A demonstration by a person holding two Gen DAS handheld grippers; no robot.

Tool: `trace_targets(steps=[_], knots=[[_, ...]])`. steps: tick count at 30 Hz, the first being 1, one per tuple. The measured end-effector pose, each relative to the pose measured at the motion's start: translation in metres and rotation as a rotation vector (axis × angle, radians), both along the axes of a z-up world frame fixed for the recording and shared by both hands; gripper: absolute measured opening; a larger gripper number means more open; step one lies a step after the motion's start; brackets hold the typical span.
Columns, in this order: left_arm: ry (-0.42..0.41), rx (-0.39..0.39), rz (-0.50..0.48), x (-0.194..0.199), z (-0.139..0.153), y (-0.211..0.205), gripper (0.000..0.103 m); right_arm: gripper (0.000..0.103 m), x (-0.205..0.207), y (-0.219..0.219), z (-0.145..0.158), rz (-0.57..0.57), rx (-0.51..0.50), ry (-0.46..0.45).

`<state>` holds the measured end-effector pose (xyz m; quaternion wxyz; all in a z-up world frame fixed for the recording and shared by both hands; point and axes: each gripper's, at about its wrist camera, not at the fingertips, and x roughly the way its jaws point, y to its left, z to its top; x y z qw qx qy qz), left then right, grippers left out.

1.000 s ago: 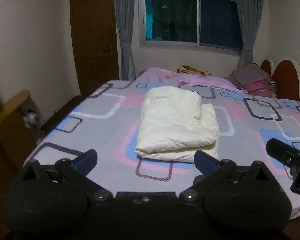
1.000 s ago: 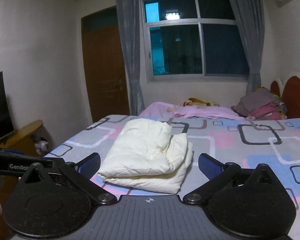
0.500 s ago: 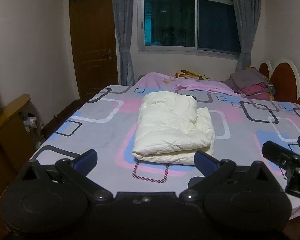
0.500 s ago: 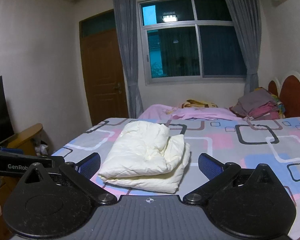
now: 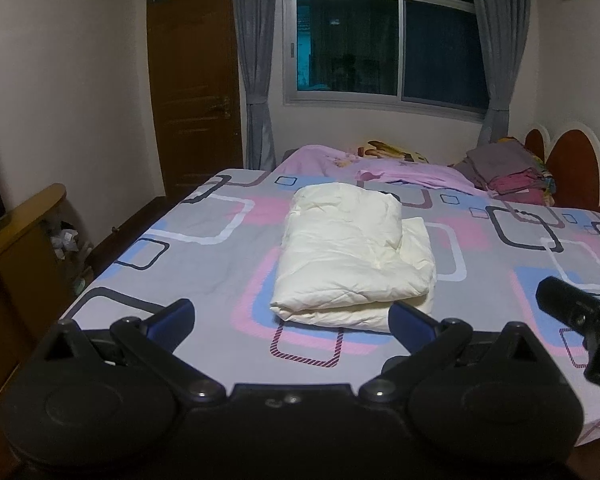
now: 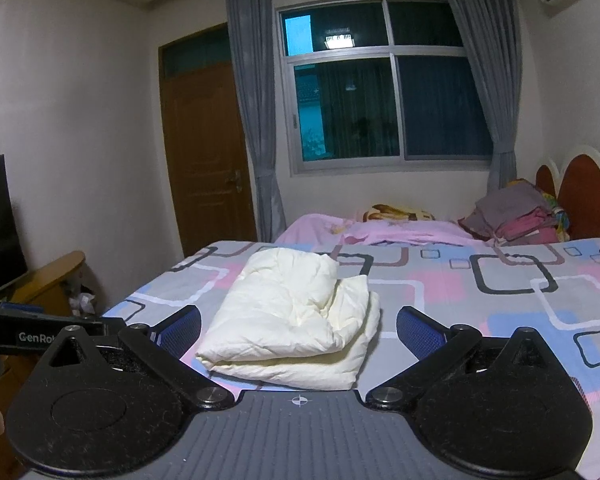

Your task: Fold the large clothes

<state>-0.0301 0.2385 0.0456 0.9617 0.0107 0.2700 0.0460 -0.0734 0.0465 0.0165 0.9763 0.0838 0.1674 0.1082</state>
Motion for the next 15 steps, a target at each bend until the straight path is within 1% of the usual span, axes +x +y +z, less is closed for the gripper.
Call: trace_targets(steps=[15], knots=[[0.009,-0.002,0.001,0.0005,-0.0029,0.0016,0.103,0.103,0.0028,-0.0016,0.0005,0.002,0.01,0.001]])
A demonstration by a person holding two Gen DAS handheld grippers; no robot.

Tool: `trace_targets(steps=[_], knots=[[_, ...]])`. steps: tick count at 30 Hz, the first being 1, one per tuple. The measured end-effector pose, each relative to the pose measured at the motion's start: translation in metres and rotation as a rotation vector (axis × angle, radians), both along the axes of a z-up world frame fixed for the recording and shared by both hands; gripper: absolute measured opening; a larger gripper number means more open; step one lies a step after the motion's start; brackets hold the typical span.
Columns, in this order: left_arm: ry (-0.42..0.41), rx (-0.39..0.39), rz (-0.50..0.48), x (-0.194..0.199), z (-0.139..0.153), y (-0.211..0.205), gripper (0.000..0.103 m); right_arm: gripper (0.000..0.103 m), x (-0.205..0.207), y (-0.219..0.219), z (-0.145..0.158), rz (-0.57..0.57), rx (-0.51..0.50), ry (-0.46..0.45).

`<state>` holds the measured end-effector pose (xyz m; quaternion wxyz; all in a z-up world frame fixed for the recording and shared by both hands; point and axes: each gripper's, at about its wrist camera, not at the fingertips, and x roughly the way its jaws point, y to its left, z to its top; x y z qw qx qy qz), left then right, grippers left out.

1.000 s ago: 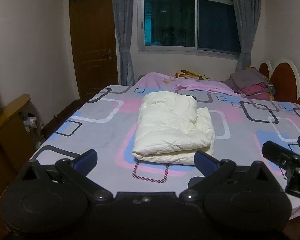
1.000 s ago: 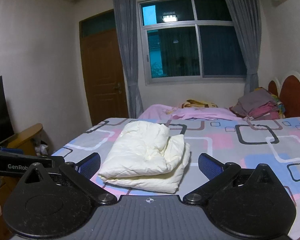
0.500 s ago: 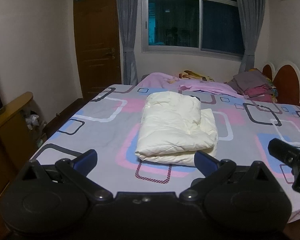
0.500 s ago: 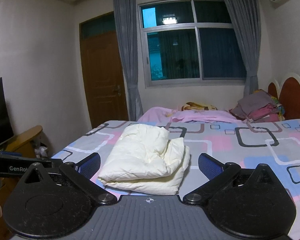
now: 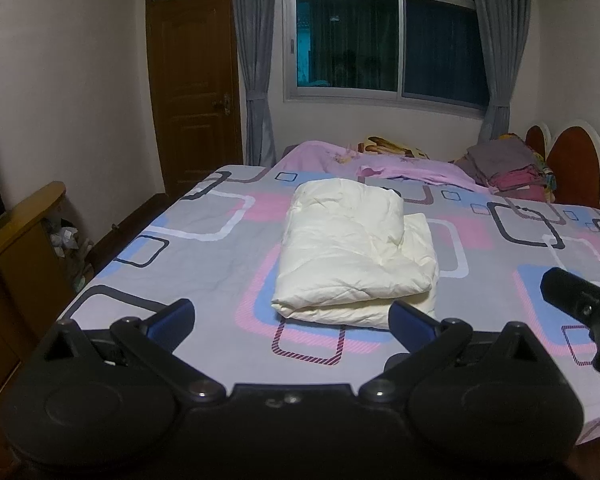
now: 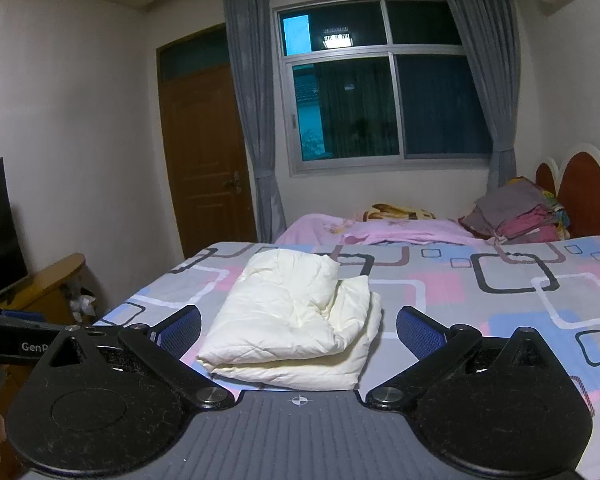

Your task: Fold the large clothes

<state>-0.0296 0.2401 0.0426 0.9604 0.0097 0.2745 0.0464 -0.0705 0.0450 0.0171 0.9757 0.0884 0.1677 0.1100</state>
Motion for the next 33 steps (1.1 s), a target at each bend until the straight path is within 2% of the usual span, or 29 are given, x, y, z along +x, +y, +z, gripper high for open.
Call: trace_targets(steps=[21,33], knots=[[0.015,0.005,0.008,0.01,-0.001,-0.004,0.103,0.103,0.007,-0.01,-0.002,-0.001,0.008,0.008],[0.045,0.022,-0.028,0.024,-0.007,-0.011,0.103,0.103,0.016,-0.015,-0.009,0.001,0.016,0.031]])
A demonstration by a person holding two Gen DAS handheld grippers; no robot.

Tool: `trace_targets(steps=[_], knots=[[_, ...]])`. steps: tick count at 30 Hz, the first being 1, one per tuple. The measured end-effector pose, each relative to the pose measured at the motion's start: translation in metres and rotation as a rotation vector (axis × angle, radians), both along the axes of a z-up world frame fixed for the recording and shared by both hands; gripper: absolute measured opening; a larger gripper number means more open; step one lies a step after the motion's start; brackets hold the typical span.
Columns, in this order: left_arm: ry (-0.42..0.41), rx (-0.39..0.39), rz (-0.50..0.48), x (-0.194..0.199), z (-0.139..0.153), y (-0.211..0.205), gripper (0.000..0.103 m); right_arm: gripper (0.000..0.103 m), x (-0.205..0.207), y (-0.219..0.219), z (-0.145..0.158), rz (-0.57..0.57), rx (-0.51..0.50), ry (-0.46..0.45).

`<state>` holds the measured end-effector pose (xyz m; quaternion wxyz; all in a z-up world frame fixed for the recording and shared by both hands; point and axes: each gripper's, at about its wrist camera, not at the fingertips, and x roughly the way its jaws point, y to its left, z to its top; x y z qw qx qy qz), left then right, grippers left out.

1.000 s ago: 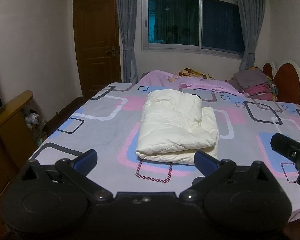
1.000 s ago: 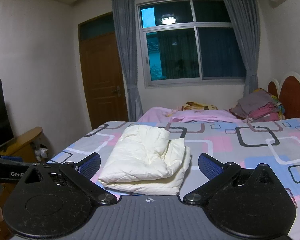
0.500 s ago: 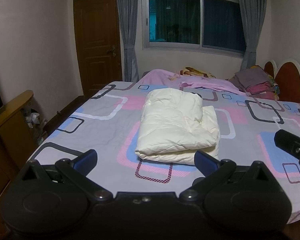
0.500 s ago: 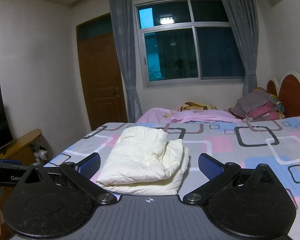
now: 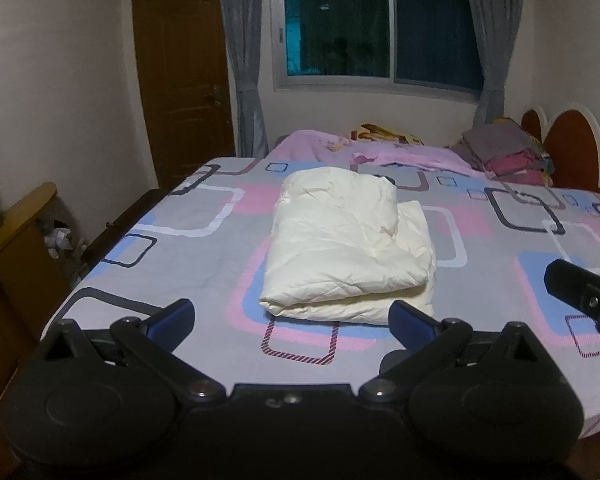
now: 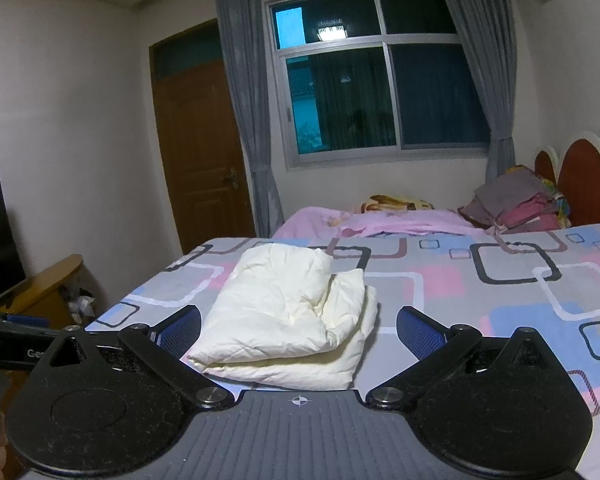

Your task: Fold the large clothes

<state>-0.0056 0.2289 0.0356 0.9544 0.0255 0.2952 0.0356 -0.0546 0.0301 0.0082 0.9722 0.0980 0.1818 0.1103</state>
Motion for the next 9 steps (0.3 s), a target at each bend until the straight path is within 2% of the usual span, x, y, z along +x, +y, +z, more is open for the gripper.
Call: trace_targets(steps=[3,4,6,8,9], knots=[[0.013,-0.021,-0.052,0.007,-0.004,-0.001,0.102,0.103,0.006,-0.002,-0.004,-0.001,0.007,0.014],[0.01,-0.03,-0.067,0.008,-0.006,-0.002,0.099,0.103,0.008,-0.002,-0.006,-0.002,0.007,0.018],[0.009,-0.026,-0.067,0.015,-0.01,-0.003,0.097,0.103,0.014,-0.004,-0.011,-0.006,0.005,0.03],[0.032,-0.029,-0.066,0.026,-0.017,-0.003,0.098,0.103,0.021,-0.006,-0.017,-0.012,0.004,0.048],[0.045,-0.04,-0.073,0.033,-0.021,-0.001,0.103,0.103,0.025,-0.008,-0.021,-0.017,0.004,0.059]])
